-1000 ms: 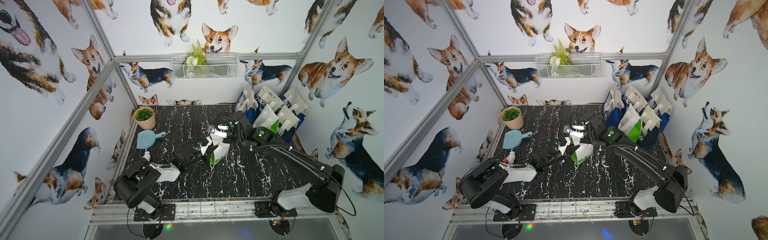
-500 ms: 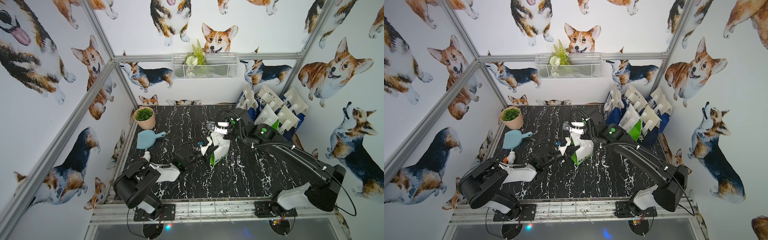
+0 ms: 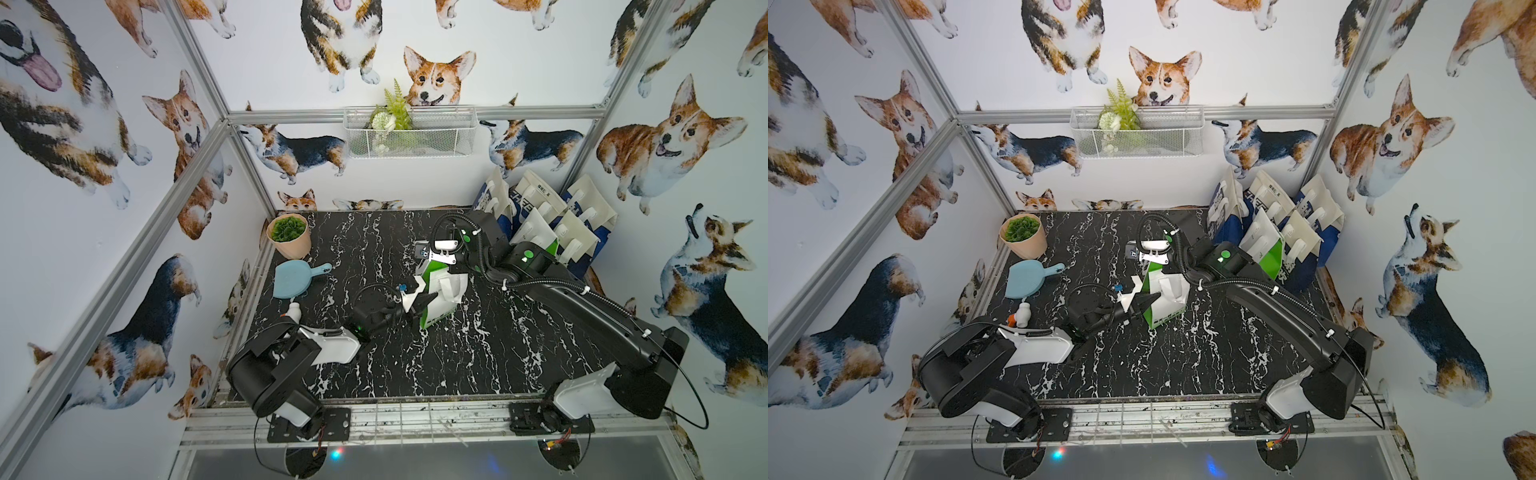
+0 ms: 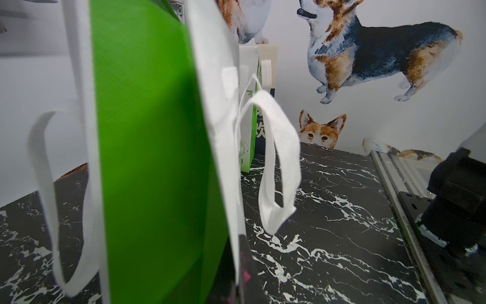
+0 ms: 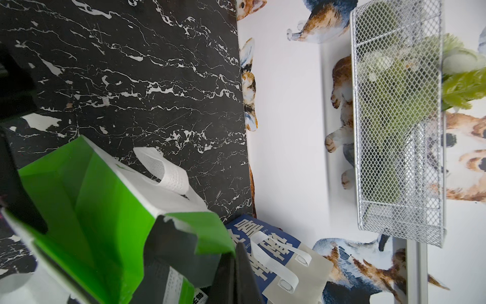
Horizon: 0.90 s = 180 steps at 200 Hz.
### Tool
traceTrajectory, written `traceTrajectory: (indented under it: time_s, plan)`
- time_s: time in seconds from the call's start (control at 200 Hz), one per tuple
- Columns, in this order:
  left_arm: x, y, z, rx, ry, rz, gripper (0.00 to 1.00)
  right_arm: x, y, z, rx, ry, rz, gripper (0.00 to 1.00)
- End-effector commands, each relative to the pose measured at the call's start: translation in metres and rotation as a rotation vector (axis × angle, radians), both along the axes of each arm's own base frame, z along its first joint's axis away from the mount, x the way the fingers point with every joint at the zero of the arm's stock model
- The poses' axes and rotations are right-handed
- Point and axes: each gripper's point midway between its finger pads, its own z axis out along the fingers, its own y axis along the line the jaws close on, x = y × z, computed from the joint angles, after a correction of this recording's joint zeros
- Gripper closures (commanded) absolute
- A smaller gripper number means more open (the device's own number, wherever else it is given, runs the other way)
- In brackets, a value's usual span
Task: Open the takeout bag
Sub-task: Open the takeout bag at the center of the board, then pick up the takeout bag at the center of the board.
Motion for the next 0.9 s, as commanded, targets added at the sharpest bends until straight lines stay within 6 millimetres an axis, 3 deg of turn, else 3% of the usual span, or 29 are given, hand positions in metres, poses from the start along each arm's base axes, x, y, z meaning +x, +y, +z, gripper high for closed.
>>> traceTrajectory:
  time_s: [0.0,0.175,0.37,0.516,0.601,0.676,0.806,0.826,0.896]
  plan:
    - [-0.003,-0.002,-0.004,0.019,0.007,-0.021,1.0,-0.004,0.0,-0.005,0.023,0.041,0.0,1.0]
    - [-0.003,-0.003,-0.005,0.019,0.009,-0.023,1.0,-0.006,0.001,-0.011,0.064,0.071,-0.016,0.98]
    - [-0.003,-0.002,-0.003,0.015,0.006,-0.019,1.0,0.0,-0.001,-0.001,0.134,0.041,-0.066,0.63]
    - [-0.003,-0.001,-0.004,0.019,0.009,-0.018,1.0,-0.002,-0.004,0.013,0.23,0.041,-0.102,0.47]
    - [-0.003,-0.001,-0.001,0.009,0.019,-0.013,0.78,-0.01,-0.009,0.03,0.336,0.042,-0.123,0.45]
    - [-0.005,0.0,0.003,-0.004,0.027,-0.017,0.67,-0.024,-0.015,0.046,0.441,0.053,-0.122,0.43]
    - [-0.003,0.0,0.01,-0.01,0.039,-0.009,0.56,-0.053,-0.027,0.058,0.596,0.118,-0.107,0.42]
    - [-0.002,0.0,0.013,-0.011,0.043,-0.006,0.55,-0.063,-0.035,0.071,0.64,0.105,-0.096,0.42]
    - [0.001,-0.001,0.021,-0.021,0.054,0.001,0.52,-0.079,-0.047,0.076,0.72,0.122,-0.094,0.41]
